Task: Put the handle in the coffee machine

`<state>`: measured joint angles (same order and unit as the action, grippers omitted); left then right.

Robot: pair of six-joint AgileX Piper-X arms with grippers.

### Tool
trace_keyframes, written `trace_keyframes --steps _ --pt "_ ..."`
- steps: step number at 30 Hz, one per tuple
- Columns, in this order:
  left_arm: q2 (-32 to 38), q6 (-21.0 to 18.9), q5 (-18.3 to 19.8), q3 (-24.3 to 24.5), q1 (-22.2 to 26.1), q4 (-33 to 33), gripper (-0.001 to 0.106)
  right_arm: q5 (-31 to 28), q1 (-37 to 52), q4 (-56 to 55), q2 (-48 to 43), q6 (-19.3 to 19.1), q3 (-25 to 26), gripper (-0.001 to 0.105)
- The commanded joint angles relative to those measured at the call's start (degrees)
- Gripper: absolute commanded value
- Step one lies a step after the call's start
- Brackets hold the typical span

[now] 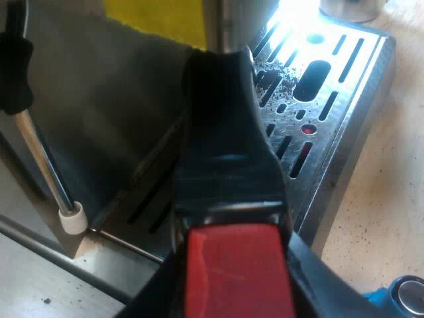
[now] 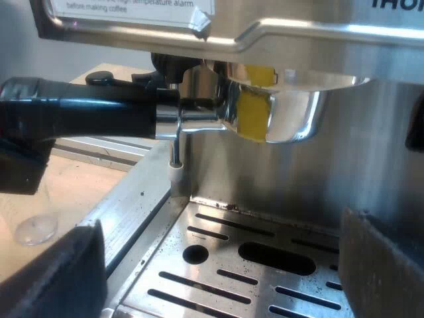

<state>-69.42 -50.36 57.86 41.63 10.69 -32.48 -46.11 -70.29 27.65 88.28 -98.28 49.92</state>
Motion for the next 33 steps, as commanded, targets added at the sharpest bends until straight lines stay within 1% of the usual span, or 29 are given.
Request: trace_keyframes --steps 1,5,9,16,20,25,27,28,31,33 --pt "1.5 1.4 11.6 1.4 -0.1 2.8 0.000 -0.2 0.1 0.9 -0.2 -1.0 -0.1 0.074" --pt "1.5 1.4 12.6 1.4 -0.1 3.0 0.000 -0.2 0.1 0.9 -0.2 -1.0 -0.1 0.074" --pt "1.5 1.4 15.8 1.4 -0.1 3.7 0.000 -0.2 0.1 0.9 -0.2 -1.0 -0.1 0.074" --pt "1.5 1.4 16.6 1.4 -0.5 6.5 0.000 -0.3 0.1 0.9 -0.2 -1.0 -0.1 0.074" --pt "1.5 1.4 16.6 1.4 -1.7 7.2 0.000 -0.3 0.1 0.9 -0.2 -1.0 -0.1 0.074" --pt "1.5 1.4 15.3 1.4 -2.3 7.3 0.000 -0.3 0.1 0.9 -0.2 -1.0 -0.1 0.074" --pt "1.5 1.4 12.0 1.4 -2.3 7.6 0.000 -0.3 0.1 0.9 -0.2 -1.0 -0.1 0.074" --pt "1.4 1.4 11.3 1.4 -2.3 7.6 0.000 -0.3 0.1 0.9 -0.2 -1.0 -0.1 0.074" --pt "1.4 1.4 11.1 1.4 -2.3 7.8 0.000 -0.3 0.1 0.9 -0.2 -1.0 -0.1 0.074" --pt "1.4 1.0 10.8 1.4 -2.3 9.3 0.000 -0.3 0.1 0.9 -0.2 -1.0 -0.1 0.074"
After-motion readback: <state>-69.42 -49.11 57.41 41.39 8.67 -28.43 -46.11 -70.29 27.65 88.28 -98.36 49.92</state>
